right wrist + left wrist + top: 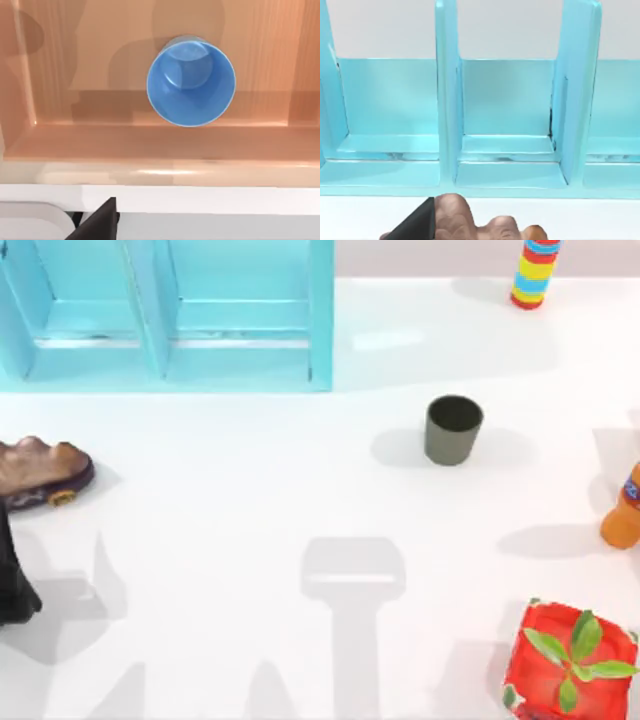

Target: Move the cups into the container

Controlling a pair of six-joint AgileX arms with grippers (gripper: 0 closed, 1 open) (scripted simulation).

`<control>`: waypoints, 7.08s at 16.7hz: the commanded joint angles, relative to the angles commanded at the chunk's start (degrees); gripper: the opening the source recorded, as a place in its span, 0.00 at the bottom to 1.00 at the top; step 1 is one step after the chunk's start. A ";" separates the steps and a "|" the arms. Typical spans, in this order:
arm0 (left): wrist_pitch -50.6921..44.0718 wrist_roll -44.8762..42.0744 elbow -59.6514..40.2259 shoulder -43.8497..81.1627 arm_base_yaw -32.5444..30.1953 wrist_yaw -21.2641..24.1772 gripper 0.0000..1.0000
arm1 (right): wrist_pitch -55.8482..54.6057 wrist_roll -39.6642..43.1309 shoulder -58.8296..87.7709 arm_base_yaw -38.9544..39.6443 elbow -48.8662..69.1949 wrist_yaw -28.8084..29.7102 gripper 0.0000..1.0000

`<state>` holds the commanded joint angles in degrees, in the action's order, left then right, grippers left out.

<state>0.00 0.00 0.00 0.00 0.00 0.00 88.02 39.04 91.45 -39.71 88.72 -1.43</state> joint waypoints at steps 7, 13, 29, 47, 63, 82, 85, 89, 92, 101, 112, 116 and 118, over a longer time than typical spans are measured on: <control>0.00 0.00 0.00 0.00 0.00 0.00 1.00 | 0.24 -13.71 12.74 14.68 13.82 1.06 1.00; 0.00 0.00 0.00 0.00 0.00 0.00 1.00 | 0.09 -29.68 25.63 29.32 25.84 1.64 1.00; 0.00 0.00 0.00 0.00 0.00 0.00 1.00 | -3.30 -59.99 46.50 59.37 49.21 3.53 1.00; 0.00 0.00 0.00 0.00 0.00 0.00 1.00 | -24.91 -59.78 48.13 59.22 29.36 3.67 0.85; 0.00 0.00 0.00 0.00 0.00 0.00 1.00 | -24.91 -59.78 48.13 59.22 29.36 3.67 0.00; 0.00 0.00 0.00 0.00 0.00 0.00 1.00 | -8.53 -47.86 40.24 47.51 38.02 2.56 0.00; 0.00 0.00 0.00 0.00 0.00 0.00 1.00 | -9.00 -44.02 37.06 43.64 34.97 2.52 0.00; 0.00 0.00 0.00 0.00 0.00 0.00 1.00 | -9.86 -31.75 28.51 31.20 25.72 2.35 0.00; 0.00 0.00 0.00 0.00 0.00 0.00 1.00 | -10.39 -20.18 21.22 19.96 16.94 2.09 0.00; 0.00 0.00 0.00 0.00 0.00 0.00 1.00 | -11.14 -9.65 12.98 9.69 7.55 1.68 0.00; 0.00 0.00 0.00 0.00 0.00 0.00 1.00 | -25.60 -10.90 13.01 10.84 -6.71 1.75 0.00; 0.00 0.00 0.00 0.00 0.00 0.00 1.00 | -25.80 -10.92 13.03 10.86 -6.89 1.73 0.00; 0.00 0.00 0.00 0.00 0.00 0.00 1.00 | -25.80 -10.92 13.03 10.86 -6.89 1.73 0.15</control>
<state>0.00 0.00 0.00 0.00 0.00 0.00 62.23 28.11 104.48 -28.85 81.83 0.30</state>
